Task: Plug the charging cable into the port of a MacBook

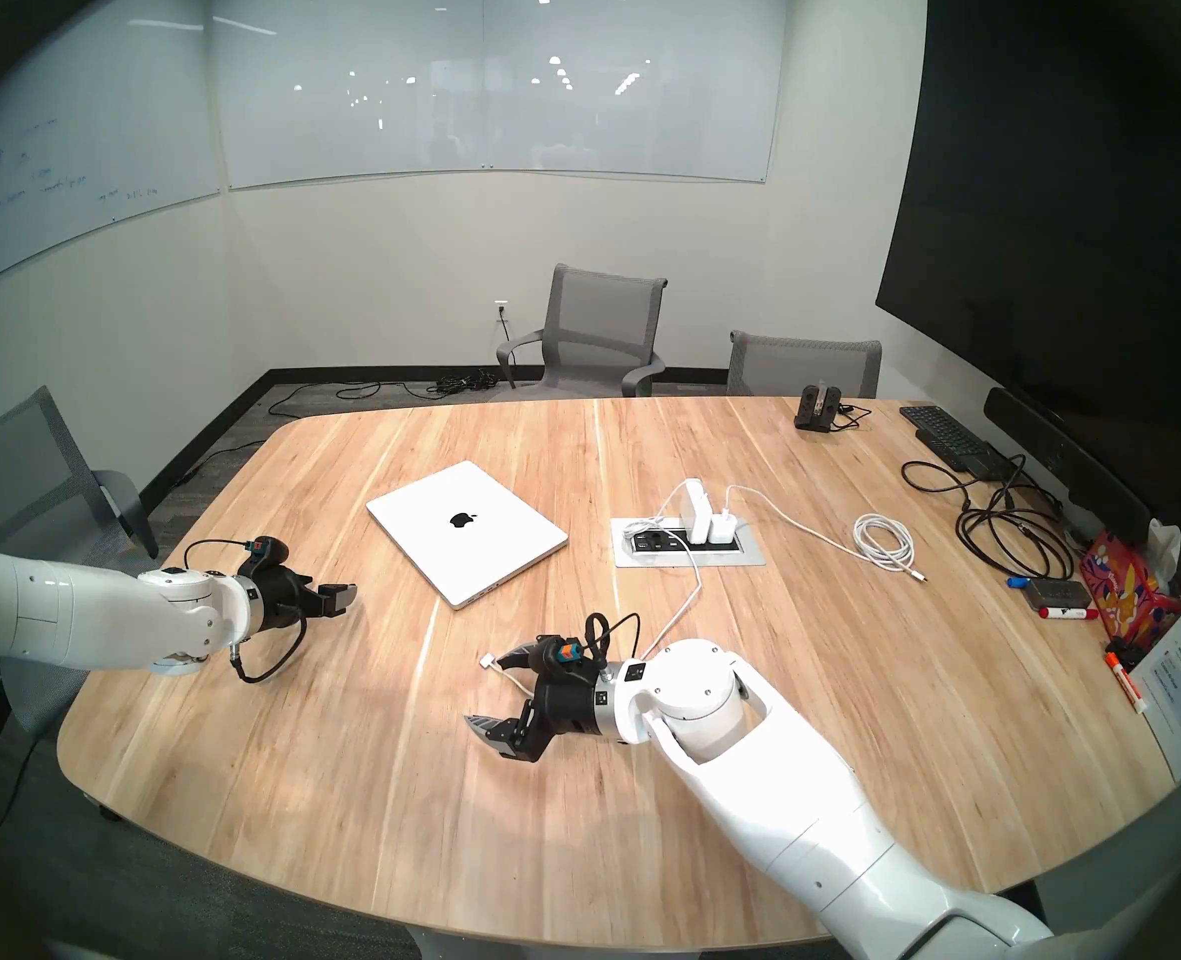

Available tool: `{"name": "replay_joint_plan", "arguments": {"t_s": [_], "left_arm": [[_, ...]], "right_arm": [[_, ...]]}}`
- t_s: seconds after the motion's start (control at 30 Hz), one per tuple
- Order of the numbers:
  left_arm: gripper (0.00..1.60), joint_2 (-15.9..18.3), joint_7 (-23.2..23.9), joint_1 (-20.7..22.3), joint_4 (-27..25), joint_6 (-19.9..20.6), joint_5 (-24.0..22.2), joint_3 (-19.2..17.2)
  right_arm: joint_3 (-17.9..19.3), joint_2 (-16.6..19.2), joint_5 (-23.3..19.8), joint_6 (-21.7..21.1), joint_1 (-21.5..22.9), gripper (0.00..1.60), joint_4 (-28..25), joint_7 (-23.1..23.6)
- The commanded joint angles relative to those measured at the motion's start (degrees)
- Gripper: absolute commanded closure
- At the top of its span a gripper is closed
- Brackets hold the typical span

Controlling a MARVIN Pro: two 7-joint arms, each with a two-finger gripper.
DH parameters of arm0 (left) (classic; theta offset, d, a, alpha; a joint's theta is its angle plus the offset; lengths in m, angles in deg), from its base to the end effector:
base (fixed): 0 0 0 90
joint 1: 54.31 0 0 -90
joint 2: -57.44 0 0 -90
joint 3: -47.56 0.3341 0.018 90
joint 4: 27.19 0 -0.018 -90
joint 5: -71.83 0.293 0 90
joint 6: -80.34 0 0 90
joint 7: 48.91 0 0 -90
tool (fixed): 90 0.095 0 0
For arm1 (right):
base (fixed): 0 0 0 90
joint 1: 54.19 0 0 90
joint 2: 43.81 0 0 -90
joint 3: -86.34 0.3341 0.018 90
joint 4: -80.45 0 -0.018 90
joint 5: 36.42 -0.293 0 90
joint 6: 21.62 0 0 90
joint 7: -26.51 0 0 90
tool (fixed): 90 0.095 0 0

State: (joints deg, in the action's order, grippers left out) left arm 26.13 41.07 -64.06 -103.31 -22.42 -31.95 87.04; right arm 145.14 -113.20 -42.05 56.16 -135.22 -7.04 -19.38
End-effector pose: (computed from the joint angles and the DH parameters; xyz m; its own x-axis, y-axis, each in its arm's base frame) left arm 0.4533 0.2217 -0.3115 0.5728 -0.0572 0.8177 -0.1976 -0.9778 0.0700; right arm 0.3521 0.1040 -0.3904 0.1260 0.3852 0.9142 0.9466 -0.3224 0.0054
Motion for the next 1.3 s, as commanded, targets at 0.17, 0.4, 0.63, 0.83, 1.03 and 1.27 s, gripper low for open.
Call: {"name": "replay_joint_plan", "arguments": {"t_s": [0.17,0.4,0.63,0.83,1.03,1.27], "left_arm": [[0.00,-0.04,0.02,0.79,-0.01,-0.18,0.03,-0.56],[0.00,-0.04,0.03,0.79,-0.01,-0.18,0.03,-0.56],[0.00,-0.04,0.03,0.79,-0.01,-0.18,0.03,-0.56],[0.00,-0.04,0.03,0.79,-0.01,-0.18,0.03,-0.56],[0.00,-0.04,0.02,0.79,-0.01,-0.18,0.03,-0.57],[0.00,-0.04,0.02,0.79,-0.01,-0.18,0.03,-0.56]], "right_arm": [[-0.22,-2.22,-0.76,2.19,0.94,0.00,3.00,0.46],[-0.55,-3.33,-0.34,2.72,2.21,0.00,5.42,0.54],[-0.82,-3.56,-0.13,2.55,3.37,0.00,6.38,0.70],[-0.98,-3.64,-0.14,2.63,3.75,0.00,6.73,0.71],[-0.82,-3.58,-0.35,3.48,3.68,1.60,7.00,0.43],[-0.71,-3.21,-0.38,4.91,3.61,1.60,6.88,0.37]]}}
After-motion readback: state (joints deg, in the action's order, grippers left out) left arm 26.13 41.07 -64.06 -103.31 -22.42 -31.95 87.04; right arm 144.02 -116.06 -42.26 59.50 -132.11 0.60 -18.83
